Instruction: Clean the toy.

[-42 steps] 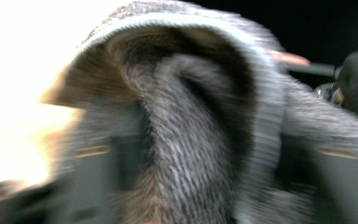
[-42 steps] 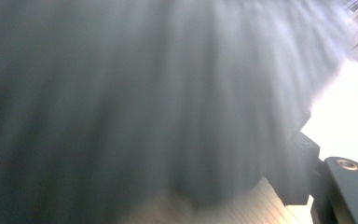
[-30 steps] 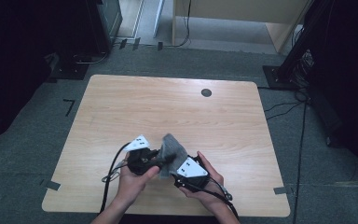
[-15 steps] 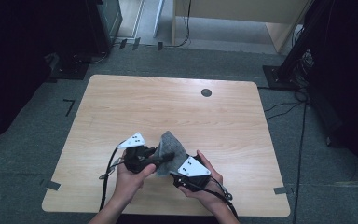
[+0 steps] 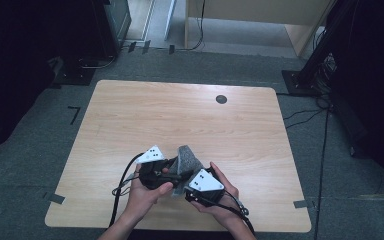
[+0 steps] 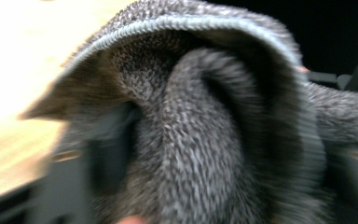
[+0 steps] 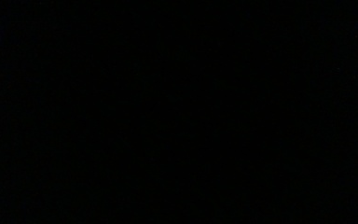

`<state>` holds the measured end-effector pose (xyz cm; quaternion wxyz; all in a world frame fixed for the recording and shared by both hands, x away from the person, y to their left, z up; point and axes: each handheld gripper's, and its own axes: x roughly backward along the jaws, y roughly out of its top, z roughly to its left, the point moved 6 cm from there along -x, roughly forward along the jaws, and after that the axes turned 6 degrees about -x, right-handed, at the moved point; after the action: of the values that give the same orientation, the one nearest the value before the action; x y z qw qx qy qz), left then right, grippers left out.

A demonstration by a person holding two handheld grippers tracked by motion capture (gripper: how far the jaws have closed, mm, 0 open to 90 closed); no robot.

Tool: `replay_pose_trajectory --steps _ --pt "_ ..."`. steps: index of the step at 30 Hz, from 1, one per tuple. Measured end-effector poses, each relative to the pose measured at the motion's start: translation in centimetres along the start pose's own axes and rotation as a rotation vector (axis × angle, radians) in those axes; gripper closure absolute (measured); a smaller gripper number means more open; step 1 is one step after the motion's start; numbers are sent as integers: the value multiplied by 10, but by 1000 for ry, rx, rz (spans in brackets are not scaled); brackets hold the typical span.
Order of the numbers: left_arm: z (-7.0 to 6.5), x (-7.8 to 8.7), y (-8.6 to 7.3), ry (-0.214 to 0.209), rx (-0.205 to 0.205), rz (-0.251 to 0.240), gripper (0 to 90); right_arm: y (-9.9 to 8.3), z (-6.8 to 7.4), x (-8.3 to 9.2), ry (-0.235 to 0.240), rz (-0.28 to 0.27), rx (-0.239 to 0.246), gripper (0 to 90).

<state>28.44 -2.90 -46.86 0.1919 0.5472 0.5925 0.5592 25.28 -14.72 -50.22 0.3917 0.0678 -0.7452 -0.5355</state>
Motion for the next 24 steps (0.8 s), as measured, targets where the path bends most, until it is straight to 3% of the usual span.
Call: replay_pose_trajectory --steps 1,2,5,6,8,9,10,12,14,16,17,18,19,20,21,22,23,24 --pt "2 5 2 2 10 -14 540 0 0 0 0 0 0 344" --pt "7 12 5 -7 26 -33 743 -1 -4 1 -9 -8 -8 344" --pt "9 15 7 -29 56 -39 717 3 -4 2 -3 -21 -21 344" --pt "7 11 6 -38 53 -23 652 4 -4 2 -11 -25 -9 344" --pt "1 -2 0 -38 47 43 320 4 -2 1 1 -34 -17 344" --pt "-2 -6 -2 -47 44 55 225 4 0 1 3 -30 -12 344" --pt "-3 -6 -3 -30 25 43 225 3 1 1 -7 -24 9 344" --pt "-1 3 1 4 1 2 414 1 -1 1 -25 -12 12 344" --pt "5 14 6 2 22 -24 707 0 -5 2 -28 -13 1 344" --pt "7 17 7 -3 45 -38 715 2 -6 4 -16 -32 -21 344" --pt "7 16 7 -7 47 -38 676 4 -6 3 -19 -33 -18 344" --pt "5 11 5 -15 50 -22 580 5 -6 3 -20 -38 -11 345" --pt "4 7 4 -33 56 2 405 5 -4 3 -6 -43 -16 344" --pt "0 2 1 -65 54 28 347 5 -2 3 0 -44 -11 344" --pt "-1 -1 -1 -52 38 41 300 5 -1 2 -2 -38 3 344" --pt "-2 1 -1 -33 24 41 312 3 1 2 -9 -29 18 344" --pt "-1 4 1 -8 7 20 408 2 1 2 -15 -25 24 344" --pt "0 10 4 15 -3 -3 562 1 -1 2 -21 -18 24 344"
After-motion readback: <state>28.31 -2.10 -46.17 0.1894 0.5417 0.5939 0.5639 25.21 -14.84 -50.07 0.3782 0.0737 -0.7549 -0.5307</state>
